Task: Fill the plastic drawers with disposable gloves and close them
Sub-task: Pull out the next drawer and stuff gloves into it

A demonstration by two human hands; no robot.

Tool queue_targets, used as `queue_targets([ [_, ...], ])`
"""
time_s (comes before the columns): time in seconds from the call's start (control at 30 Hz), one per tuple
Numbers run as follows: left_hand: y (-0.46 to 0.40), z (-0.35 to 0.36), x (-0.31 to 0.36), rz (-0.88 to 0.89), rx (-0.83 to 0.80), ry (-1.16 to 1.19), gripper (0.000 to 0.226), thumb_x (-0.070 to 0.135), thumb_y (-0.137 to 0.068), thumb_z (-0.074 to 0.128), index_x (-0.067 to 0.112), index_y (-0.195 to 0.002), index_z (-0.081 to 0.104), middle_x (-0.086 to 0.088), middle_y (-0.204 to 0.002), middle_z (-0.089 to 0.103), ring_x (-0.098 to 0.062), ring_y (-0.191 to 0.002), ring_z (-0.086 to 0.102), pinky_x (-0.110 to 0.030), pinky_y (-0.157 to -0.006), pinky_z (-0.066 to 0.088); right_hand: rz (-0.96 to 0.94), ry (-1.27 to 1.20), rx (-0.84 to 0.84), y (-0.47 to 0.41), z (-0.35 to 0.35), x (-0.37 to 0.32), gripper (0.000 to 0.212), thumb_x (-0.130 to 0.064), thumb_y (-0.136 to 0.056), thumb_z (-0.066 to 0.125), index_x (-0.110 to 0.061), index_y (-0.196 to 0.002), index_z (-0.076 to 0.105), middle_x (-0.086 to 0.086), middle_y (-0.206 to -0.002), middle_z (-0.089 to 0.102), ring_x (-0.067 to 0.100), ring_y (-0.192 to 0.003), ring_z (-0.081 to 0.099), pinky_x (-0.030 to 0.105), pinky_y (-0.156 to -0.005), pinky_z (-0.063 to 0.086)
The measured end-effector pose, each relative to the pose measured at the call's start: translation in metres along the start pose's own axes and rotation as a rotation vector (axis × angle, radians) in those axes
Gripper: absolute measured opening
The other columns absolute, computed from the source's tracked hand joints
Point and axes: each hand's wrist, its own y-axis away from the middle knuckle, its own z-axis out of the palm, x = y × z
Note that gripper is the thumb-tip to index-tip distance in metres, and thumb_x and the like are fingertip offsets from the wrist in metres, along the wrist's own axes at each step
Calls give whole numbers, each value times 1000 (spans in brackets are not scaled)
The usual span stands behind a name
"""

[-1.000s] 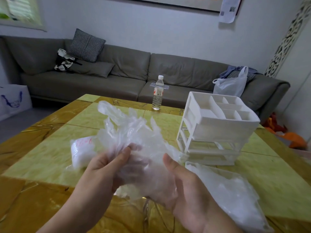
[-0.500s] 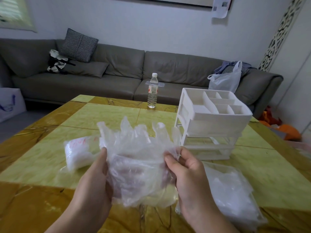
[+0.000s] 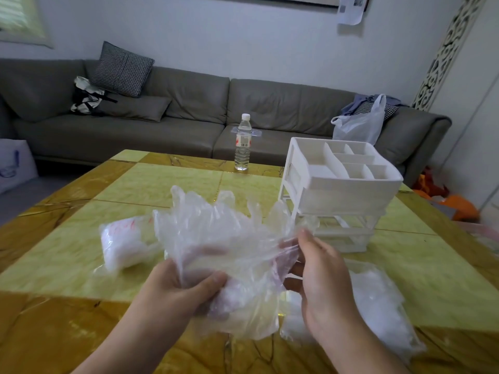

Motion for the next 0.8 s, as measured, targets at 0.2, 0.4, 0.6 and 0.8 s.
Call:
queue_targets([
  [0.2,-1,2,0,54,39,24,29,-4,-88,71,15,-108,79,-24,-82,76,-24,-64,71,-27,-55,58,-75,95,-112,6,0,6,57,-58,-83,76,-8,-106,61,14,-86,67,26,-65,64,36,-51,52],
  [0.4,-2,0,1,94,79,-69,34,-3,-87,73,16,-115,75,-21,-91,79,-36,-80,76,-35,-69,64,-838,650,3,16,-3,-1,28,-50,-86,74,-28,-95,60,-9,-87,56,15,-87,57,20,-76,44],
  [0.6,1,8,3,142,51,-123,41,-13,-85,71,12,-118,71,-18,-86,79,-26,-66,76,-26,-60,60,-440,493,-233,13,4,1,29,-28,-87,85,-11,-77,64,-3,-66,53,8,-64,47,22,-63,40],
  [0.8,0,7,0,112,95,-3,43,-9,-84,72,13,-121,72,-21,-93,79,-33,-78,78,-29,-63,62,-220,88,-144,11,4,-1,30,-17,-101,67,-7,-73,65,12,-66,52,22,-56,40,33,-50,31],
])
